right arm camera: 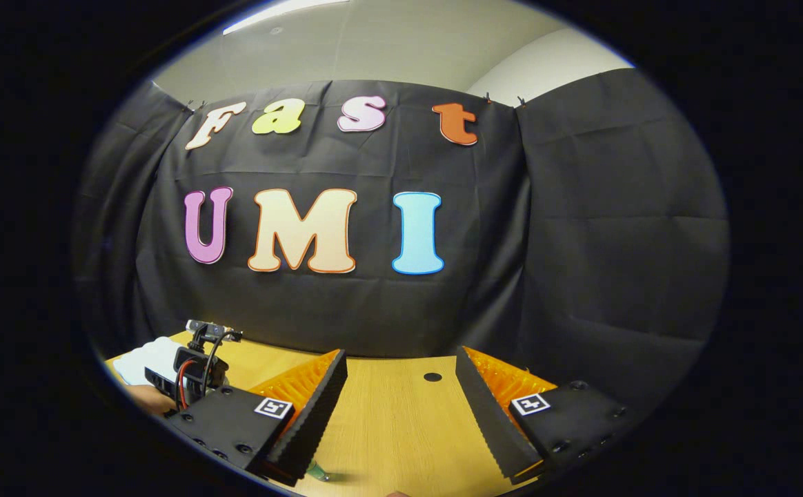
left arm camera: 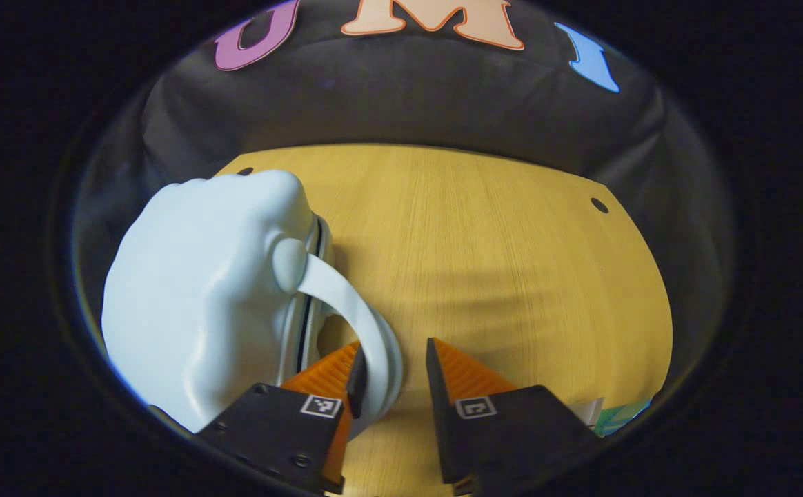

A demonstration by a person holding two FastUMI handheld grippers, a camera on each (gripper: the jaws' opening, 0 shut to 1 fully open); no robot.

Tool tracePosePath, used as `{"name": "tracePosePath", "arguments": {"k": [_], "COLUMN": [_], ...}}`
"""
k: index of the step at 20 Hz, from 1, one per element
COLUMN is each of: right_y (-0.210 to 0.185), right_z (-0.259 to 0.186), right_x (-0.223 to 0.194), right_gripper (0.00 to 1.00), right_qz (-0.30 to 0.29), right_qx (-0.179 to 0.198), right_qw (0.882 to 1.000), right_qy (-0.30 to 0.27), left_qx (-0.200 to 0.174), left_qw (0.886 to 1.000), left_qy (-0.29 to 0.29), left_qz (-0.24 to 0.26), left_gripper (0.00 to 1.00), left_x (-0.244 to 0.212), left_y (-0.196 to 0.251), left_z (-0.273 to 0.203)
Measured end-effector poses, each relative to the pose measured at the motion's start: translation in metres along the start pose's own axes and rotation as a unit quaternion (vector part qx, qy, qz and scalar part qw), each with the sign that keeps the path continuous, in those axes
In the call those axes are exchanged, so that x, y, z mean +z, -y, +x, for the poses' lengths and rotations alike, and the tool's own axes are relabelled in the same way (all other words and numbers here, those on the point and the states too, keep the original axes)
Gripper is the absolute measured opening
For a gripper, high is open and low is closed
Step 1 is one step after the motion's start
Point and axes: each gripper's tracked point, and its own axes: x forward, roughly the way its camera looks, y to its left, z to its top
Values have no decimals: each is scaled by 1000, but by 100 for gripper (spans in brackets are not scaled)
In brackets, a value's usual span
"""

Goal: First open the suitcase, pack the skin care products into it, and then close the suitcase.

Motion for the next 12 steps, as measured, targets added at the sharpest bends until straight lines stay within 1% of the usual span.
{"name": "tracePosePath", "arguments": {"k": [1,2,3,6,9,10,11,12], "right_y": [0,0,0,-5,-13,-18,-22,-26], "right_z": [0,1,1,3,5,5,5,7], "right_x": [-1,-2,-1,-3,-5,-5,-5,-4], "right_gripper": [99,99,99,99,99,99,99,99], "right_qz": [2,4,7,10,19,26,31,32], "right_qx": [2,4,8,28,59,72,83,86], "right_qw": [1000,1000,1000,1000,998,997,996,996], "right_qy": [-1,-1,1,5,3,1,2,4], "left_qx": [5,8,3,-2,22,25,15,8], "left_qw": [1000,1000,1000,1000,999,999,999,999], "left_qy": [2,-1,-3,-6,7,13,22,33], "left_qz": [2,3,5,24,45,45,40,34], "left_gripper": [29,21,11,7,1,0,0,0], "left_x": [1,0,-1,2,12,14,20,26], "left_y": [-3,-5,-4,-3,-4,-2,4,4], "left_z": [-1,-2,-2,-6,-17,-24,-32,-36]}}
